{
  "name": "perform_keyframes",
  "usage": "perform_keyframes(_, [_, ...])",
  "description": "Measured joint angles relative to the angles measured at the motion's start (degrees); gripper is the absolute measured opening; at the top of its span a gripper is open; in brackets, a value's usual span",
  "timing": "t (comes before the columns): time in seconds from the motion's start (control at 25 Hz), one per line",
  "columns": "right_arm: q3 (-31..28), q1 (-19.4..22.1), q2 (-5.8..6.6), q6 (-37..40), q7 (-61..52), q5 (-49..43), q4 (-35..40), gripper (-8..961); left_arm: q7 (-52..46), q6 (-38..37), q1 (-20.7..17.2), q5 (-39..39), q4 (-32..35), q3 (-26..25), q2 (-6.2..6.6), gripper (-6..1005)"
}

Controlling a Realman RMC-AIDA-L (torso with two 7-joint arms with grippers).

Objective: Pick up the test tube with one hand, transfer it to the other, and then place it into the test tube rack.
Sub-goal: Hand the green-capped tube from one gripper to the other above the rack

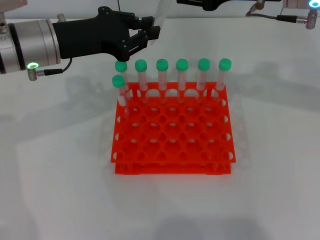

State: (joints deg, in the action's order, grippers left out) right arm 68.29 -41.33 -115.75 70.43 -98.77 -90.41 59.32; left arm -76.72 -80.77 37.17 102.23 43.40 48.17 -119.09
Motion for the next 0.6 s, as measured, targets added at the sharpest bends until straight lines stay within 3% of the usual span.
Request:
perform_keyframes(0.2, [0.00,0.02,0.00,-0.06,0.02,0.00,0.00,393,0.00,0.00,0.01,-0.02,0.00,0.00,0.00,171])
perform_keyframes(0.6, [0.67,-0.06,0.00,-0.80,0.03,0.21,-0.04,258,0.00,-0.17,0.00,-0.11,0.01,0.36,-0.07,137])
